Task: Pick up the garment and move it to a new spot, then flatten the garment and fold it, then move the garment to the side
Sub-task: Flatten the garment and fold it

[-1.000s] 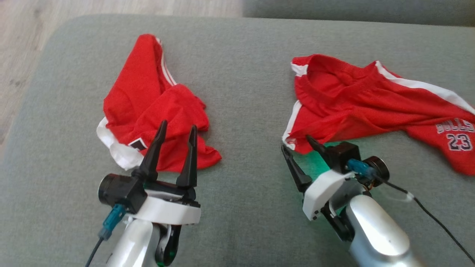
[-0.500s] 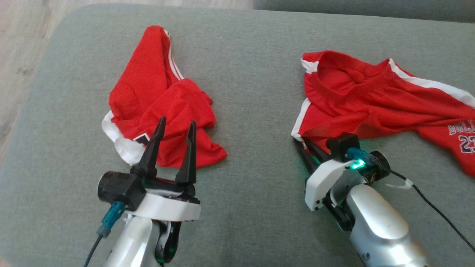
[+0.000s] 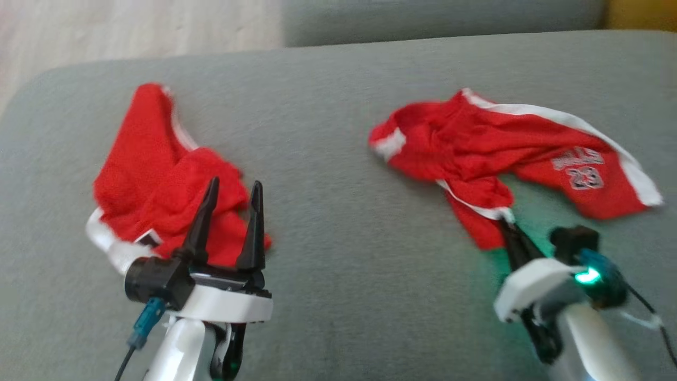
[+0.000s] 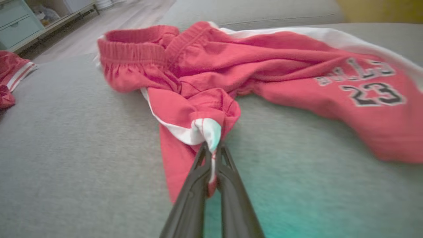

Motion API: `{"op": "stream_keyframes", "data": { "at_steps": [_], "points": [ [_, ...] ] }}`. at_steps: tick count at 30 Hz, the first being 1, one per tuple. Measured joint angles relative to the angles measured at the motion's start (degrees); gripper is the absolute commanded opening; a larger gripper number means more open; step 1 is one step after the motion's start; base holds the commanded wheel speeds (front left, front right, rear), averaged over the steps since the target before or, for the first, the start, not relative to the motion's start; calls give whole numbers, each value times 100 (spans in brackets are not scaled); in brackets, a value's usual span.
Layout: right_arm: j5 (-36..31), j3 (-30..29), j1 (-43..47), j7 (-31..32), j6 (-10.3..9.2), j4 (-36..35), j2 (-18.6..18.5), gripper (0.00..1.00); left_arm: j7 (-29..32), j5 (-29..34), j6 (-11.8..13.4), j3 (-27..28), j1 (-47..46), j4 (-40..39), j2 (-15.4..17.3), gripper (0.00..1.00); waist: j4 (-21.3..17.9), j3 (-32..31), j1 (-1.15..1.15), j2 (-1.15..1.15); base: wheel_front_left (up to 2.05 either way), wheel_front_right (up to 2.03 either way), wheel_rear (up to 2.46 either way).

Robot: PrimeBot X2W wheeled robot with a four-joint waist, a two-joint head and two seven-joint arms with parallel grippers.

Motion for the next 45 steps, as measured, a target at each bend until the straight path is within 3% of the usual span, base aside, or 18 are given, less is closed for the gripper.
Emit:
{"op": "stream_keyframes", "data": {
  "at_steps": [3,9,10,11,17,28,34,45],
  "points": [
    [-289,-719,558,364,0,-742,22,0,0,7,-14,19,62,-26,0,100,-362,-114,0,0,0,0,0],
    [-639,-1800,1100,894,0,-1731,60,0,0,5,-13,-9,63,-64,0,100,-725,-238,0,0,0,0,0],
    [-682,-1922,1140,978,0,-1839,62,7,0,5,-12,-9,66,-64,0,100,-758,-253,0,0,0,0,0],
    [-717,-2015,1154,1053,0,-1922,63,100,0,5,-12,-9,71,-64,0,100,-786,-266,0,0,0,0,0],
    [-594,-2050,1141,1053,0,-2261,70,100,0,5,-14,-18,84,-56,0,100,-802,-281,0,0,0,0,0],
    [254,-1033,851,-274,0,-2843,70,100,0,37,-37,-15,76,-47,0,100,-628,-158,1,0,0,0,0],
    [346,-858,1111,-314,0,-2408,70,100,0,38,-37,-64,73,-46,0,100,-497,-82,1,0,0,0,0],
    [242,-999,1054,268,0,-1418,70,100,0,37,-38,-103,70,-5,0,100,-303,-33,1,0,0,0,0]
  ]
}}
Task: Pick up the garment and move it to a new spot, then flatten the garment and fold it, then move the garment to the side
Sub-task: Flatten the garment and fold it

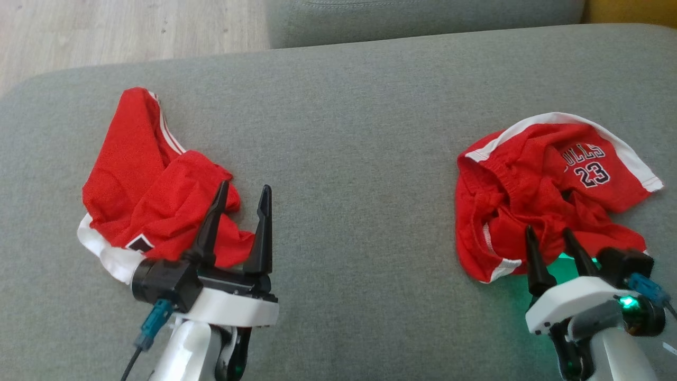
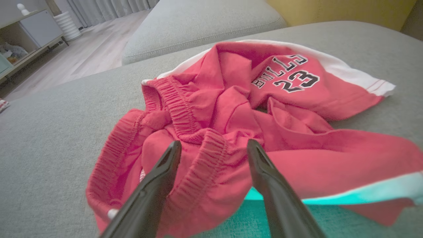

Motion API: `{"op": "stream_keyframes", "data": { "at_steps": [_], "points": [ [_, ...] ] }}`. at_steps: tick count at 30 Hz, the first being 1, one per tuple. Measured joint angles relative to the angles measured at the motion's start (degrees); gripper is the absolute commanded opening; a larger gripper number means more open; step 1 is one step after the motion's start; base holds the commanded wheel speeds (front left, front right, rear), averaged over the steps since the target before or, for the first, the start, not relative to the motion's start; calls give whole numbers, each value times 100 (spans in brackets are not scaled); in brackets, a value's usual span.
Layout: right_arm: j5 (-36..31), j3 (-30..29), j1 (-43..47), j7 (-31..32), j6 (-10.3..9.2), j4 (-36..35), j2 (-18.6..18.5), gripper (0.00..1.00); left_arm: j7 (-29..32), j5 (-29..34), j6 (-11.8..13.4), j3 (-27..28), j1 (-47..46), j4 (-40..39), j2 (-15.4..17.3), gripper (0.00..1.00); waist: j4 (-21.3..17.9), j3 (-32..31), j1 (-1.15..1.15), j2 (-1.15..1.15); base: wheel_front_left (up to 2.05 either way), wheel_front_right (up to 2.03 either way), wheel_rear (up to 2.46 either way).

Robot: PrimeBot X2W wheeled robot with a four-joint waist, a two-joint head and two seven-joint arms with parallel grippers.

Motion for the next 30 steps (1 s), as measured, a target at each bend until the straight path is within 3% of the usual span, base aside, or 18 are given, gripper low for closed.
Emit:
{"op": "stream_keyframes", "data": {
  "at_steps": [5,6,7,8,18,30],
  "points": [
    [-48,3,-196,33,0,230,0,100,0,-3,1,-18,-16,0,0,100,67,48,0,0,0,0,0],
    [-48,26,-219,32,0,259,0,78,0,-3,0,-21,-16,0,0,100,79,55,0,0,0,0,0],
    [-47,57,-235,32,0,291,0,24,0,-3,0,-24,-16,4,0,100,90,59,0,0,0,0,0],
    [-46,89,-252,31,0,321,0,0,0,-3,0,-24,-16,13,0,100,98,59,0,0,0,0,0],
    [-29,261,-448,-54,0,267,-2,0,0,-3,1,-30,-16,23,0,100,133,-32,0,0,0,0,0],
    [-226,1088,-1116,297,0,-260,-14,0,0,-7,3,-90,-21,21,0,100,377,3,0,0,0,0,0]
  ]
}}
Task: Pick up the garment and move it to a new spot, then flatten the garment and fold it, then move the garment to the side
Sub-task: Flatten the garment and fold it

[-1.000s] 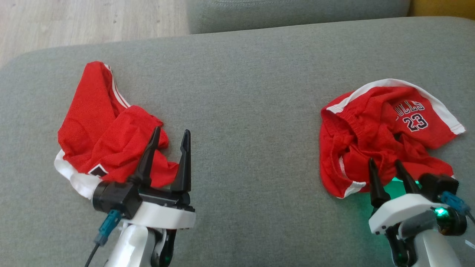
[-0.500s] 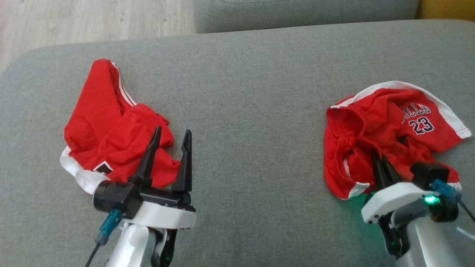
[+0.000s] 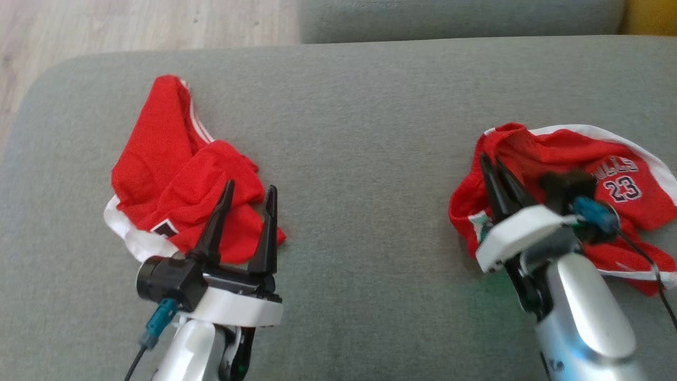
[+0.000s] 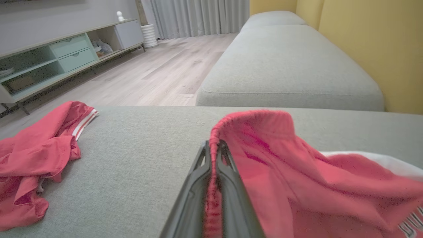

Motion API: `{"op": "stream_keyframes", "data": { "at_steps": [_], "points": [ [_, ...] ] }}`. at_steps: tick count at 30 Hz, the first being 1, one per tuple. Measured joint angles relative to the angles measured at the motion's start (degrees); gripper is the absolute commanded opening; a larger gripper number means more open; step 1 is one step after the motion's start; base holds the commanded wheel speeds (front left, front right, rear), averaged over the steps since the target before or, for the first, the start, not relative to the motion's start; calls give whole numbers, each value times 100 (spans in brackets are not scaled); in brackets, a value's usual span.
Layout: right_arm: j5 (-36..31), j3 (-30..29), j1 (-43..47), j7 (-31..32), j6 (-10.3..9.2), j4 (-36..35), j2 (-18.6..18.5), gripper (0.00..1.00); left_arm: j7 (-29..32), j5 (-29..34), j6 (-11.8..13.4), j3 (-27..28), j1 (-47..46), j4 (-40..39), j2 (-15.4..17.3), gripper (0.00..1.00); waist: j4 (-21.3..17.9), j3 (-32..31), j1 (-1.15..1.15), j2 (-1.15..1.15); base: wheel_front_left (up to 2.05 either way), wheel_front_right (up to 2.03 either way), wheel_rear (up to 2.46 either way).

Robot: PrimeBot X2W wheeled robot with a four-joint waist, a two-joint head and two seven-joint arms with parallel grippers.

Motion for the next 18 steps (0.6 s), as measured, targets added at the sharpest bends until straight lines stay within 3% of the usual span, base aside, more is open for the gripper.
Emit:
{"op": "stream_keyframes", "data": {
  "at_steps": [11,13,15,18],
  "points": [
    [-275,446,-1172,241,0,949,-51,0,0,-119,4,-137,-229,-3,0,100,493,305,0,0,0,0,0],
    [-274,536,-1345,224,0,1172,-63,44,0,-122,4,-152,-246,-1,0,100,583,360,1,0,0,0,0],
    [-231,702,-1485,145,0,1403,-78,100,0,-154,5,-177,-264,-2,0,100,671,393,1,0,0,0,0],
    [-71,1023,-1649,24,0,1763,-80,100,0,-153,7,-183,-291,-2,0,100,759,401,1,0,0,0,0]
  ]
}}
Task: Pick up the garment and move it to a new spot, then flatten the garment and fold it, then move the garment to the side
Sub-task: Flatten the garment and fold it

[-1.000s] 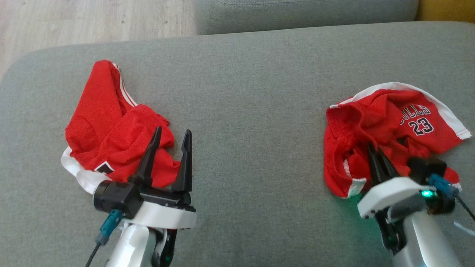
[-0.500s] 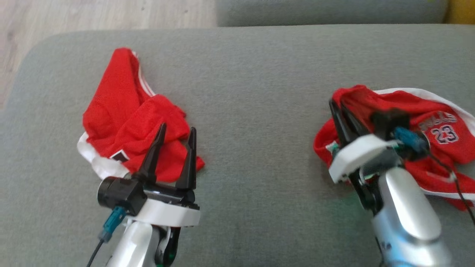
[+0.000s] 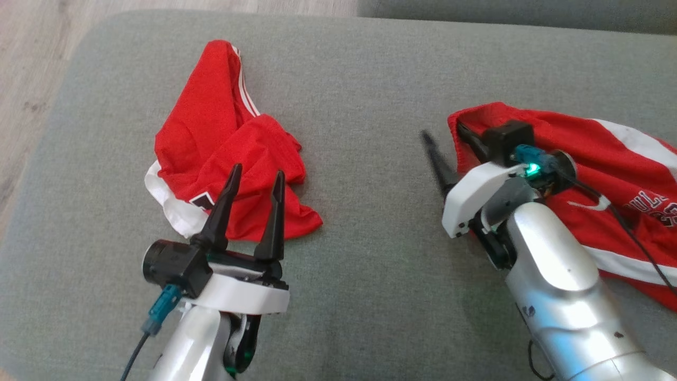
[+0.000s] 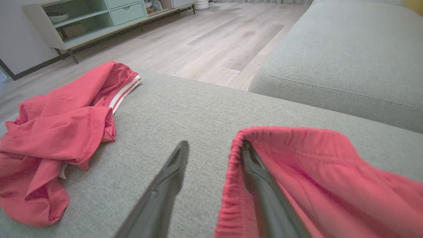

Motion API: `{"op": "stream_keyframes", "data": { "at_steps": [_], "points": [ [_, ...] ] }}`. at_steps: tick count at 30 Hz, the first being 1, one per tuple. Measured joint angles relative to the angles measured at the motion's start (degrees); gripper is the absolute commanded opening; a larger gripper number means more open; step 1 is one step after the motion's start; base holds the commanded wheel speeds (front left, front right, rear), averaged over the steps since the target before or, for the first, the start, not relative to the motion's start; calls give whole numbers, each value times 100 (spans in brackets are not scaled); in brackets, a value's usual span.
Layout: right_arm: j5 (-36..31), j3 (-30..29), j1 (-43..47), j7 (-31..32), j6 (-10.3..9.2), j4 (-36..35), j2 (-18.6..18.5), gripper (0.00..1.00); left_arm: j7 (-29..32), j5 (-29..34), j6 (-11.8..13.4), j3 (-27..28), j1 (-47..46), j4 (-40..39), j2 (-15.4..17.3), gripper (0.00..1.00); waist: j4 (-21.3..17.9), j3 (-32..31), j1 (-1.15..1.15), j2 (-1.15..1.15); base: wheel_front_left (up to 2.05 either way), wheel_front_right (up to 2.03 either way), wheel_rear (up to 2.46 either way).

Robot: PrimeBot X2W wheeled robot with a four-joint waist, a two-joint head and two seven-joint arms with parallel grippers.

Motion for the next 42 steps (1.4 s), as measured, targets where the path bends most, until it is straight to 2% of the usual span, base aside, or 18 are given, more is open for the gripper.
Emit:
{"op": "stream_keyframes", "data": {
  "at_steps": [5,12,16,20,28,33,42],
  "points": [
    [263,292,-221,-189,0,363,3,100,0,1,51,93,3,1,0,100,-108,-123,-1,0,0,0,0],
    [193,-73,-151,-404,0,535,3,100,0,10,52,148,18,-4,-1,100,-491,-301,-2,0,0,0,0],
    [-2,-397,201,-515,0,450,5,100,0,66,49,226,86,-3,-1,100,-777,-427,-1,0,0,0,0],
    [-56,-933,718,-812,0,-2,7,100,0,65,51,268,172,-26,0,100,-1064,-563,-2,0,0,0,0],
    [-122,-1778,1820,-1461,0,-1435,19,100,0,25,48,307,186,-73,-1,100,-1608,-665,-2,0,0,0,0],
    [91,-2000,2579,-1570,0,-1842,43,100,0,-42,10,282,197,10,-1,100,-1839,-604,-2,0,0,0,0],
    [305,-2042,2696,-1669,0,-2129,88,100,0,-25,-104,235,146,298,1,100,-1994,-371,-1,0,0,0,0]
  ]
}}
